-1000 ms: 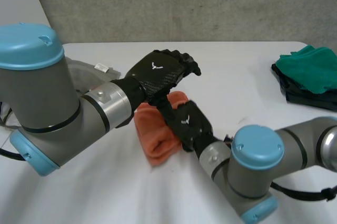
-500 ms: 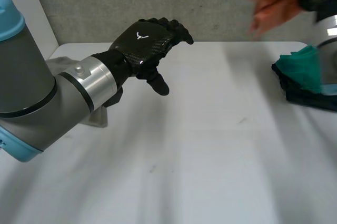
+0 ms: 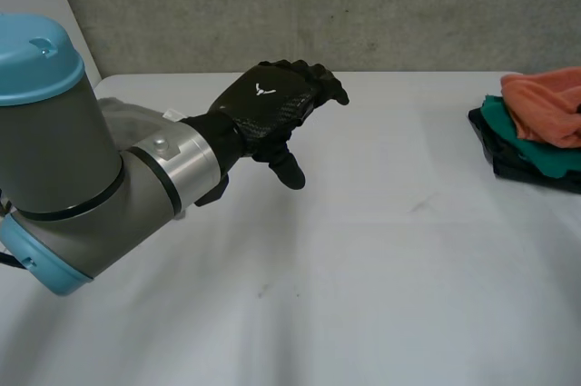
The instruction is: Fold the laundry.
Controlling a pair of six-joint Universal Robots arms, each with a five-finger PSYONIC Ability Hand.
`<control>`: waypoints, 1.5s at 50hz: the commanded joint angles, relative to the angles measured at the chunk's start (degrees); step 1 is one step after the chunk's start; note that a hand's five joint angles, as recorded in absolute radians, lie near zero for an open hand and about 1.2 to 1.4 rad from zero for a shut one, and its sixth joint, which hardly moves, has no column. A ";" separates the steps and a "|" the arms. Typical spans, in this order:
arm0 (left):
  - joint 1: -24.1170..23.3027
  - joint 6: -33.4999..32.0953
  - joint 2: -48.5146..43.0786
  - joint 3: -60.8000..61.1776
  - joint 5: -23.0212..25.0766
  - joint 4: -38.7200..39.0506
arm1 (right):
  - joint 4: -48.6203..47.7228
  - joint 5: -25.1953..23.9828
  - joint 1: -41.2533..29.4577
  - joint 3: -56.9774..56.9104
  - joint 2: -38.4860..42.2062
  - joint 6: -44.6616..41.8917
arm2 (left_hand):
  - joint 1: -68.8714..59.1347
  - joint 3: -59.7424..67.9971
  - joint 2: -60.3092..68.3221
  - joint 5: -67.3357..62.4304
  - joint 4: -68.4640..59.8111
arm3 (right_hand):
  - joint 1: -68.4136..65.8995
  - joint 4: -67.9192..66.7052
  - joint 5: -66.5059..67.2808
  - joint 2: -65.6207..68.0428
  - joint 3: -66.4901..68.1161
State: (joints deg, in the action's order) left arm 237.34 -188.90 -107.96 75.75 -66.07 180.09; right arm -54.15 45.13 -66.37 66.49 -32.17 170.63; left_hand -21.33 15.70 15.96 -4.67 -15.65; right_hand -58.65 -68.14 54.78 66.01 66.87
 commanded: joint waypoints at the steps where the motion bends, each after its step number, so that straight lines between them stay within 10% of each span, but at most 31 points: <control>1: -0.12 0.02 0.29 0.36 -0.02 0.00 | 2.37 1.53 0.54 4.17 -7.02 -0.12 | 5.90 -0.27 -0.53 -0.76 0.22 | 48.65 58.14 -54.78 -56.01 -56.87; 11: -1.17 0.20 1.08 0.54 -0.02 -0.18 | 22.32 8.12 1.07 3.47 -15.29 -2.31 | 6.07 -0.44 -0.70 -0.59 0.39 | 48.65 58.14 -54.78 -56.01 -56.87; 24: -2.49 0.37 5.74 0.45 -0.02 1.23 | 36.67 37.73 2.66 1.54 -29.69 -26.74 | 7.42 -1.79 -2.05 0.75 1.73 | 48.65 58.14 -54.78 -56.01 -56.87; 32: -0.48 0.11 10.49 -3.41 -4.23 4.04 | 20.94 31.34 -10.70 11.71 -41.73 -18.77 | 8.26 -2.63 -2.89 1.60 2.57 | 48.65 58.14 -54.78 -56.01 -56.87; 36: 7.68 -1.46 11.28 -3.86 -9.16 3.78 | 16.45 24.66 -14.66 22.34 -48.07 -16.03 | 10.95 -5.32 -5.58 4.28 5.26 | 48.65 58.14 -54.78 -56.01 -56.87; 49: 32.83 -30.46 -8.65 -2.18 -9.25 3.78 | 18.28 20.26 -27.32 42.84 -50.45 -17.08 | 10.78 -5.15 -5.41 4.12 5.10 | 48.65 58.14 -54.78 -56.01 -56.87; 59: 36.62 -33.38 -25.19 -8.77 -1.52 10.98 | 21.71 20.43 -26.71 45.66 -46.41 -19.81 | 6.42 -0.79 -1.05 -0.24 0.73 | 48.65 58.14 -54.78 -56.01 -56.87; 64: 35.92 -30.40 -28.62 -9.39 -0.11 17.91 | 21.72 20.34 -26.71 46.01 -45.09 -19.90 | -12.19 17.82 17.56 -18.85 -17.88 | 48.65 58.14 -54.78 -56.01 -56.87; 68: 34.34 -27.06 -28.01 -7.90 -0.02 22.57 | 21.72 20.34 -26.62 46.45 -45.09 -19.98 | -58.56 64.19 63.93 -65.23 -64.25 | 48.65 58.14 -54.78 -56.01 -56.87; 75: 30.30 -15.03 -15.81 -2.63 -0.55 26.19 | 21.80 20.43 -26.18 46.54 -45.79 -19.90 | -58.67 64.30 64.04 -65.33 -64.35 | 48.65 58.14 -54.78 -56.01 -56.87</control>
State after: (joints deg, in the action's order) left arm 271.09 -213.95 -133.83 68.65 -66.06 203.38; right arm -32.38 65.49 -92.81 113.00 -77.36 150.68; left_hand -61.63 66.90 67.97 -55.19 -68.29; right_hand -12.98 -12.47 2.72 12.42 12.39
